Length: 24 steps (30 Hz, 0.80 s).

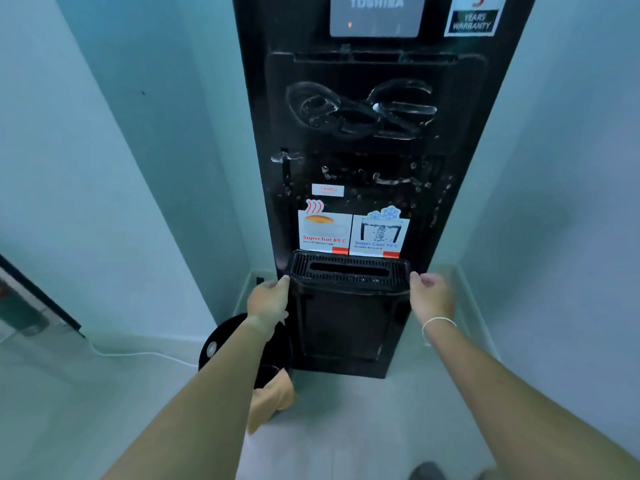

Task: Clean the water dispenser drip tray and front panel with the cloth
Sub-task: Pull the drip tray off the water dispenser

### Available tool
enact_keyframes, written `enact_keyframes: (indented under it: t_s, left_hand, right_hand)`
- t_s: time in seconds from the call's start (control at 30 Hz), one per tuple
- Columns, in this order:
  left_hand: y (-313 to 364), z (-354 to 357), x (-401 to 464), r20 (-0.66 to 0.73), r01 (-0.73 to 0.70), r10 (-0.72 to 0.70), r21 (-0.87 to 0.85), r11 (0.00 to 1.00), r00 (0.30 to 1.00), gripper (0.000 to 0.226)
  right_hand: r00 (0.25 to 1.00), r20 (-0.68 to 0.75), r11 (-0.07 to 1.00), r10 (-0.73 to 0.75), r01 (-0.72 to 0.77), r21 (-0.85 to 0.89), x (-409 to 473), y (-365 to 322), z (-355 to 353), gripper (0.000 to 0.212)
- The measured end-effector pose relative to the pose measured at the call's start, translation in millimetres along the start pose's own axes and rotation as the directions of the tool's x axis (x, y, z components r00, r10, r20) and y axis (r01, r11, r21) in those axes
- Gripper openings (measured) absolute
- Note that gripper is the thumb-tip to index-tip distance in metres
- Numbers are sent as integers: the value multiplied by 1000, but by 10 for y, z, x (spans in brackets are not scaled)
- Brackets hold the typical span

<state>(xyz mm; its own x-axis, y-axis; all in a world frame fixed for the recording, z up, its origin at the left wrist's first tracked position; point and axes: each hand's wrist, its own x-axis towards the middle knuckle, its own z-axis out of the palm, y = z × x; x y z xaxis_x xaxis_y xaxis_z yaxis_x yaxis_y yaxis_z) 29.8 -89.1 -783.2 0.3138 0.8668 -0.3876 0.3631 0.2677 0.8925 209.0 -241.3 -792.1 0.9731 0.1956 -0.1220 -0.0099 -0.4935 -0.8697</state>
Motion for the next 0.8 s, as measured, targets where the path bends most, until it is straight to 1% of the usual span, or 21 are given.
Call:
enact_keyframes:
  t_s: [0.07, 0.13, 0.2, 0.23, 0.27, 0.33, 0.4, 0.5, 0.67, 0.8]
  left_hand:
    - [-6, 86, 65, 38, 77, -74, -92, 993, 997, 47]
    - [-25, 176, 134, 105, 139, -120, -201, 970, 987, 51]
    - [-49, 230, 205, 162, 177, -134, -292, 940, 978, 48]
    - [-60, 257, 247, 182, 182, -128, -324, 928, 975, 42]
    - [-71, 278, 276, 193, 181, -118, -356, 917, 974, 37]
    - [-76, 309, 336, 171, 165, -103, -402, 901, 980, 34]
    - [-71, 318, 356, 140, 155, -105, -416, 896, 985, 31]
    - [-58, 324, 366, 116, 155, -117, -407, 900, 986, 26]
    - [-53, 328, 400, 79, 147, -127, -382, 913, 989, 33]
    - [-20, 331, 388, 68, 157, -142, -393, 906, 988, 30]
  right_hand:
    - [992, 88, 992, 94, -101, 77, 59, 46, 57, 38]
    - [952, 231, 947, 202, -250, 203, 79, 67, 111, 39]
    - [901, 354, 875, 252, -369, 315, 83, 75, 142, 45]
    - [888, 384, 841, 253, -398, 368, 87, 77, 148, 45]
    - [885, 395, 810, 247, -412, 417, 97, 88, 158, 42]
    - [889, 394, 759, 234, -420, 497, 104, 84, 169, 37]
    - [894, 376, 735, 242, -422, 530, 111, 99, 183, 39]
    - [900, 357, 726, 248, -417, 547, 90, 83, 181, 38]
    - [904, 352, 730, 244, -410, 547, 67, 44, 158, 33]
    - [913, 339, 734, 228, -390, 556, 59, -24, 125, 17]
